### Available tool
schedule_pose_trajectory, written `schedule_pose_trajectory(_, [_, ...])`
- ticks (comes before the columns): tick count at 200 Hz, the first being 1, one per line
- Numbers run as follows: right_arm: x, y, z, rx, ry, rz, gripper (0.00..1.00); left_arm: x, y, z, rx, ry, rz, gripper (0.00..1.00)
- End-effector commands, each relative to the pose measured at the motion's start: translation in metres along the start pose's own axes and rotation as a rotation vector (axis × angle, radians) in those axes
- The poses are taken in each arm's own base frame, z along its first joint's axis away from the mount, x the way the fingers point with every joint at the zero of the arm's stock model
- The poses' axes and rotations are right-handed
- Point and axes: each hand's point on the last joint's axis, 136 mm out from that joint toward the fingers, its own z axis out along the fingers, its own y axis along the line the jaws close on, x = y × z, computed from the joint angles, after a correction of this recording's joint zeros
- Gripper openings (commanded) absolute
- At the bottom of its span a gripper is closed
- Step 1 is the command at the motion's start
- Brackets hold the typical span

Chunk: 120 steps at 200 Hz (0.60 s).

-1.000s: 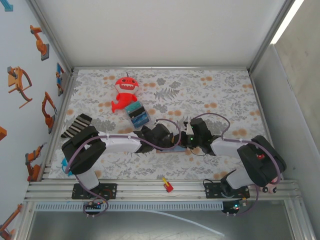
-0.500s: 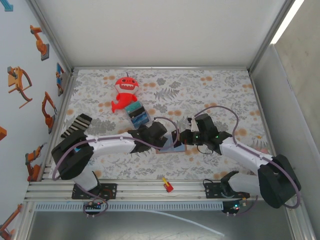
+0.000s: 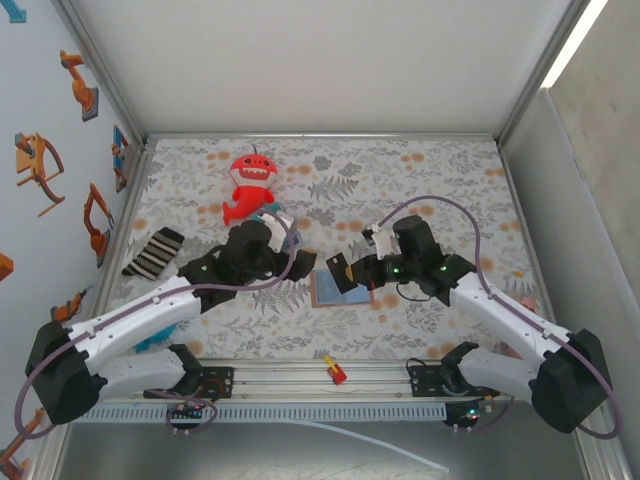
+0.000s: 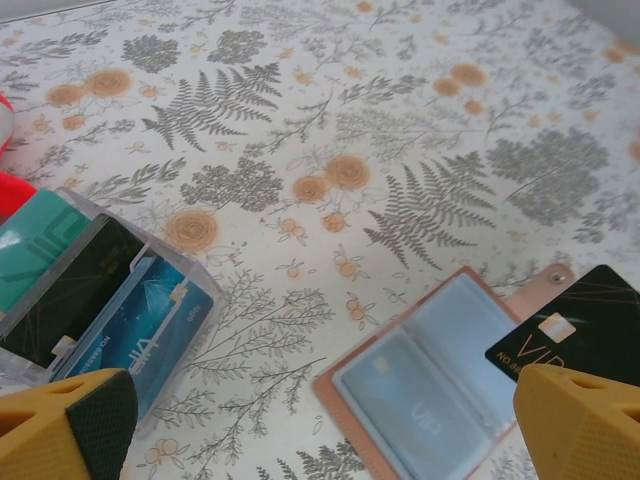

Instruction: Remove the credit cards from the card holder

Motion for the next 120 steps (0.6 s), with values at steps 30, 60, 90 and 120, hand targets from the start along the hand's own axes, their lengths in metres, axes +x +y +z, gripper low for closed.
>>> schedule_pose_trajectory(30, [-0.006, 0.047, -0.007, -0.188, 0.035, -0.168, 0.00, 0.009, -0.049, -0.017, 0.345, 0.061, 0.065, 0.92])
schedule_pose_trajectory(60, [-0.003, 0.056, -0.004, -0.223, 0.077, -0.224, 0.00, 0.015, -0.064, -0.016, 0.444, 0.101, 0.073, 0.82])
schedule_pose_trajectory(90, [0.000, 0.069, -0.004, -0.273, 0.102, -0.289, 0.00, 0.019, -0.076, -0.017, 0.527, 0.129, 0.064, 0.73])
schedule_pose_trajectory(120, [0.000, 0.076, -0.006, -0.317, 0.101, -0.326, 0.00, 0.025, -0.084, -0.022, 0.591, 0.152, 0.067, 0.55])
